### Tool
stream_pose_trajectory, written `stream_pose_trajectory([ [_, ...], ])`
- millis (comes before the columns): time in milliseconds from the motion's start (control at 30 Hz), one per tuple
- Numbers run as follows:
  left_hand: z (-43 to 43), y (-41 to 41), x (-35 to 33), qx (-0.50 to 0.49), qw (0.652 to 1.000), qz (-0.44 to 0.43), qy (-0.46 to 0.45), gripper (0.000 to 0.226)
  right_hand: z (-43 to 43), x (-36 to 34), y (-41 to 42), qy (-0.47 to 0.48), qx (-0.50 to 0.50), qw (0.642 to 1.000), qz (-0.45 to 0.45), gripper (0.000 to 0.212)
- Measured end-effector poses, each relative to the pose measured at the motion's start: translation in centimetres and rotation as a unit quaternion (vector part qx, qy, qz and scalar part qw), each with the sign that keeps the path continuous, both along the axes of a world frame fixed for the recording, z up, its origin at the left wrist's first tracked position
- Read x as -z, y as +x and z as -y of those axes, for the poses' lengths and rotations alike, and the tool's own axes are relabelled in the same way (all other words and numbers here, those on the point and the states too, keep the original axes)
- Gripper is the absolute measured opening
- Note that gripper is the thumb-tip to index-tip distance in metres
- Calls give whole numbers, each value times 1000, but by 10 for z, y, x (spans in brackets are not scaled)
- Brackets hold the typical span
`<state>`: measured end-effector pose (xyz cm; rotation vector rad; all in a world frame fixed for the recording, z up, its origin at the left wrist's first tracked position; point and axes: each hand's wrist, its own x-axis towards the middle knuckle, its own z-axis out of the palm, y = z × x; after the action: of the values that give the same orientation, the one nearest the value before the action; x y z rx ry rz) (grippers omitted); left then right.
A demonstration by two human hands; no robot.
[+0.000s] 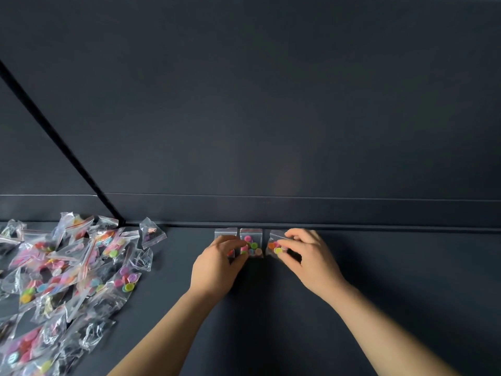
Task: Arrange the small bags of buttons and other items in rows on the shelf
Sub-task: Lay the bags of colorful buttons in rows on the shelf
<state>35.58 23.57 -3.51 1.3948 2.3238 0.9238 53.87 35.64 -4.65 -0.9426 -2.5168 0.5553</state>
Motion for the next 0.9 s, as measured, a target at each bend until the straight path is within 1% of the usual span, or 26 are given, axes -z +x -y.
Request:
stream_pose_trajectory([
  [67,1,1,0,-6,1000,7,2,22,-1,5,2,-26,-19,999,25,30],
  [167,2,1,0,-14,1000,24,8,20,-7,5,4,-53,-30,998,31,33],
  [367,3,3,-1,-23,999,42,0,19,-9,3,4,-57,-47,995,60,36],
  [433,3,6,-2,-36,997,74,5,15,-10,3,4,-60,-46,995,64,37],
  [467,2,7,-3,-51,992,114,18,11,-10,4,3,-61,-44,995,65,38],
  [500,2,8,-6,-68,982,176,34,8,-10,4,3,-61,-43,995,66,39],
  [567,3,12,-16,-92,940,321,61,10,-10,4,2,-56,-43,995,65,41],
  [633,5,15,-25,-95,892,437,68,18,-9,3,4,-59,-39,996,57,43],
  [667,6,16,-29,-93,876,469,64,22,-8,2,5,-61,-33,996,48,43],
  [700,7,17,-31,-86,874,475,55,21,-7,1,6,-60,-28,997,37,42],
  [733,7,19,-31,-77,890,448,44,18,-6,1,7,-54,-26,998,29,40],
  [767,7,21,-29,-62,923,379,30,16,-5,1,7,-45,-28,998,28,39],
  [800,6,22,-25,-38,961,273,11,17,-4,2,8,-36,-33,998,34,38],
  [833,5,24,-22,-3,989,148,-11,19,-3,3,8,-31,-38,998,45,38],
  [867,4,26,-19,32,998,33,-34,23,-3,4,8,-28,-40,997,55,39],
  [900,3,27,-17,65,996,-40,-48,28,-3,5,9,-26,-42,997,62,40],
])
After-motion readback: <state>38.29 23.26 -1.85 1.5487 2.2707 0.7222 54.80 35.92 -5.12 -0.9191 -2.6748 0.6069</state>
